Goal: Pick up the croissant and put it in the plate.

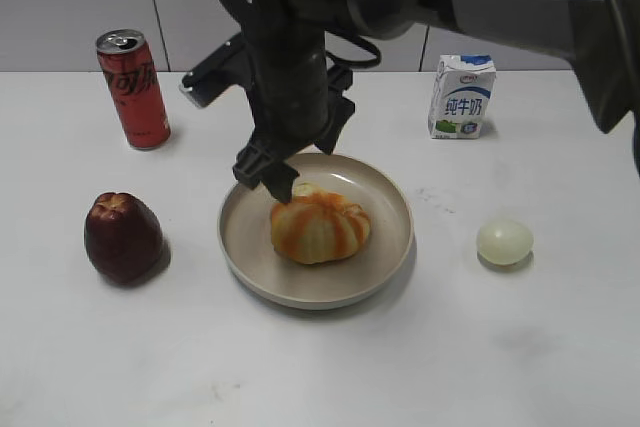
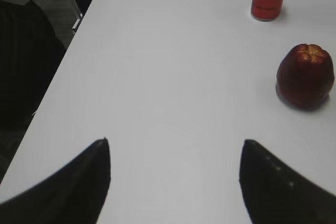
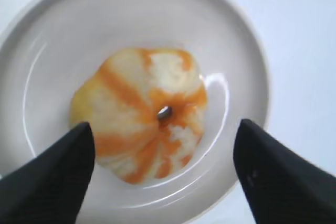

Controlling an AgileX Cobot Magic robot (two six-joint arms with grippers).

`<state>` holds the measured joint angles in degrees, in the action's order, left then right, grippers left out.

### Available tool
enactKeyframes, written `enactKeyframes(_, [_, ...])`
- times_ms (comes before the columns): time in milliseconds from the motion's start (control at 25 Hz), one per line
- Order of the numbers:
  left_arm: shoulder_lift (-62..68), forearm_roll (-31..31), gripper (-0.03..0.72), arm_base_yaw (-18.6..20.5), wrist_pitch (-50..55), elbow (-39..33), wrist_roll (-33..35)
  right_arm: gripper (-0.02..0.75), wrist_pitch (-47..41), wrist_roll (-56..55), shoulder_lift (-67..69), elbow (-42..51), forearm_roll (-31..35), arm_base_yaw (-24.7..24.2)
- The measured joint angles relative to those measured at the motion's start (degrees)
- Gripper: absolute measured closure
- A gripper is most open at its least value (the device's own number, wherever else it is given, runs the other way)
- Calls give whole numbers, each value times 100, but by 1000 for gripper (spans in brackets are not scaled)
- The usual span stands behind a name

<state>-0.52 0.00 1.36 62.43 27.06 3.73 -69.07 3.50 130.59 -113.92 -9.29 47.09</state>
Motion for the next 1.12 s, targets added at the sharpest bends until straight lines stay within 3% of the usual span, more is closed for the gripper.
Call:
enactKeyframes(200, [0,0,104,0,0,0,0,120,-6,0,-75,-415,-33,-407])
enactKeyframes(520, [0,0,104,0,0,0,0,145,-16,-107,-604,-241,29,-1943])
enactKeyframes(880, [0,0,104,0,0,0,0,146,-16,-114,-1790,1070,772,-3843])
enactKeyframes(1120, [0,0,104,0,0,0,0,146,-16,-120,-2957,2354,929,-4192])
